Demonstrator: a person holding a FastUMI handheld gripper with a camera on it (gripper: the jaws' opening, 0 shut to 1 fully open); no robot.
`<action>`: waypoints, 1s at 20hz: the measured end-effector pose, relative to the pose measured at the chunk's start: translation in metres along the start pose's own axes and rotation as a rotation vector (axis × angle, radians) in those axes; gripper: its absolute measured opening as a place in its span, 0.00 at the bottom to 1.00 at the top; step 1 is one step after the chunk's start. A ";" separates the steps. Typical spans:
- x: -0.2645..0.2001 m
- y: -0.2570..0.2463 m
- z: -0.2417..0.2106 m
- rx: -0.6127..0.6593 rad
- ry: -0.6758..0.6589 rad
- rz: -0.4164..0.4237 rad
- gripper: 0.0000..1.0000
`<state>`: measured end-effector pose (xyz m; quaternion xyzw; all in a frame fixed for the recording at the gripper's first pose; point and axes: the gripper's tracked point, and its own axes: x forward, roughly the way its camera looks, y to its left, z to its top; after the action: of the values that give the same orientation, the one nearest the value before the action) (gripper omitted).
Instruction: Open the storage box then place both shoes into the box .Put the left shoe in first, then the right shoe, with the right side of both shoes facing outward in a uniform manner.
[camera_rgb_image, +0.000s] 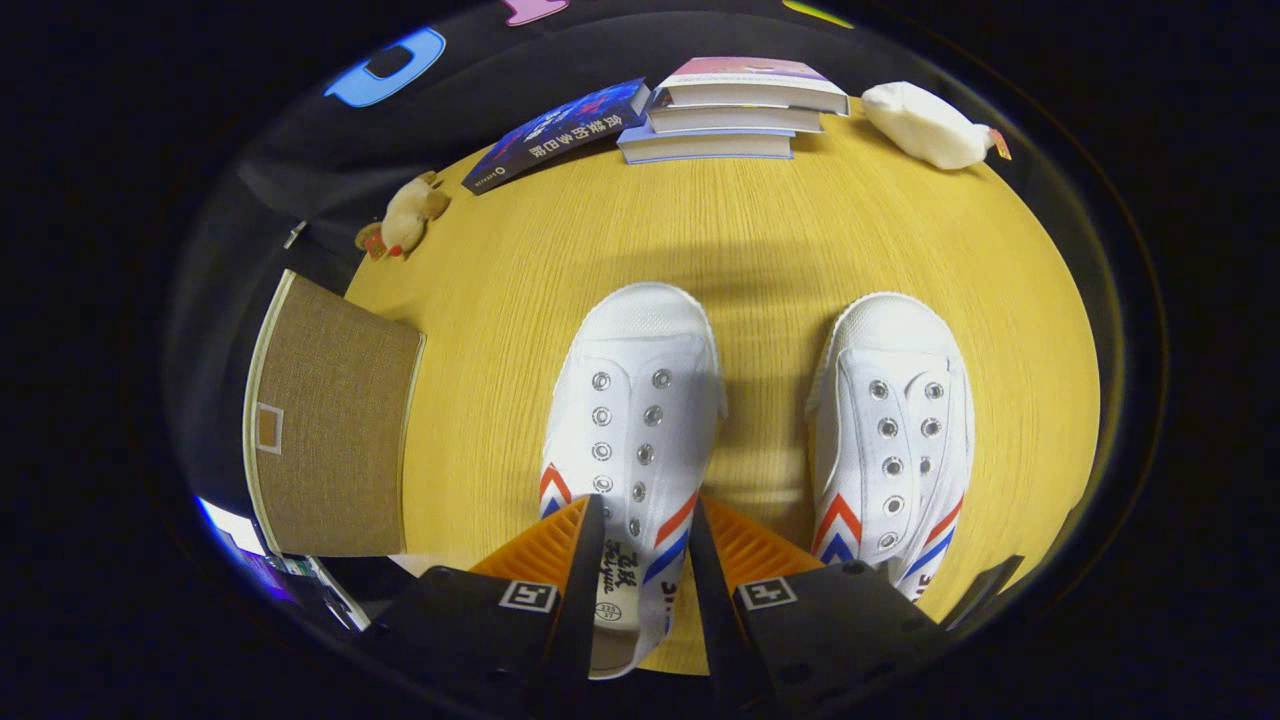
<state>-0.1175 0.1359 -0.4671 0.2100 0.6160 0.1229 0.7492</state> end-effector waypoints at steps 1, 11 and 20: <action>-0.011 -0.001 -0.001 0.023 0.002 -0.003 0.29; -0.051 0.018 0.024 0.184 -0.040 0.057 0.06; -0.155 0.150 0.094 0.148 -0.114 0.192 0.06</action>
<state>-0.0475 0.1842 -0.2476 0.3293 0.5570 0.1362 0.7502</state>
